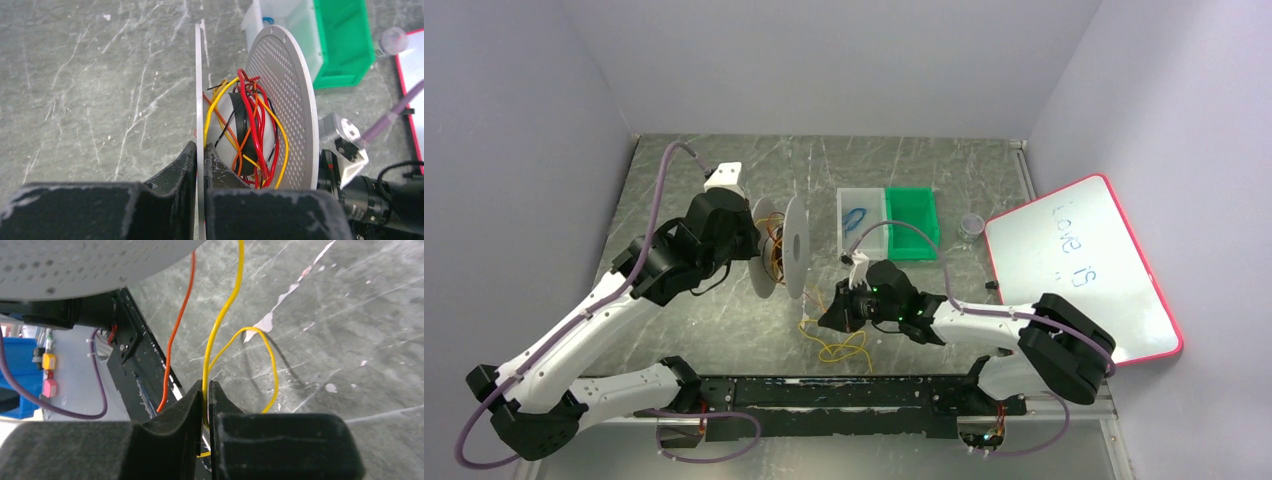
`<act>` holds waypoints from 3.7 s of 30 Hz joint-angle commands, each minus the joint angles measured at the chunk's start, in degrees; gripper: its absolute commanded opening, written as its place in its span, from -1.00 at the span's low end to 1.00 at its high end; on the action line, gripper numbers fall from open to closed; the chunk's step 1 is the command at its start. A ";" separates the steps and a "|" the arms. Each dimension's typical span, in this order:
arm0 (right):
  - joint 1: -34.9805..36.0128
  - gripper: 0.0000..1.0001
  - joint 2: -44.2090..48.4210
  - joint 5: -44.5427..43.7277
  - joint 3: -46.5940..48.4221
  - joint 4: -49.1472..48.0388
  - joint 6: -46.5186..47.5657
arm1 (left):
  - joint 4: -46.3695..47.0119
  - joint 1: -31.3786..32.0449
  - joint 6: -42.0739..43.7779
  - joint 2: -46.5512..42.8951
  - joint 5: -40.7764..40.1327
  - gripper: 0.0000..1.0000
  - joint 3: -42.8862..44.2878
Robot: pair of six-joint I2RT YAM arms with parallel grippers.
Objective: Wrap the cables
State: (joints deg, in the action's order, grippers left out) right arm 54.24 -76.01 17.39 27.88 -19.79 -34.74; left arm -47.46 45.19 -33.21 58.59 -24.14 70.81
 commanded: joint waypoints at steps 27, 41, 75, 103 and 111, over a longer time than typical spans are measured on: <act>7.02 -0.61 -18.01 9.53 10.29 -4.63 -1.47 | 7.83 -10.30 -6.45 7.29 -3.58 -0.87 -7.45; 7.11 -0.49 -15.44 4.04 12.54 0.70 -1.13 | 9.69 -9.60 -7.40 10.44 -1.85 -0.86 -10.23; 7.14 0.07 18.05 -13.18 5.43 38.37 -0.10 | 9.50 -8.10 -5.07 12.49 -5.81 -0.86 -10.10; 7.11 0.10 29.00 -23.59 1.13 49.14 -12.03 | 9.57 -7.86 -3.20 12.69 -6.53 -0.86 -9.28; 7.12 0.10 23.49 -18.49 1.48 37.51 -9.95 | 9.25 -7.81 -3.35 12.03 -6.81 -0.86 -9.63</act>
State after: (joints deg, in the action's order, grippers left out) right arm 61.14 -49.89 -3.79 28.64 25.17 -46.00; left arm -38.57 36.97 -36.86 70.94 -29.41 60.55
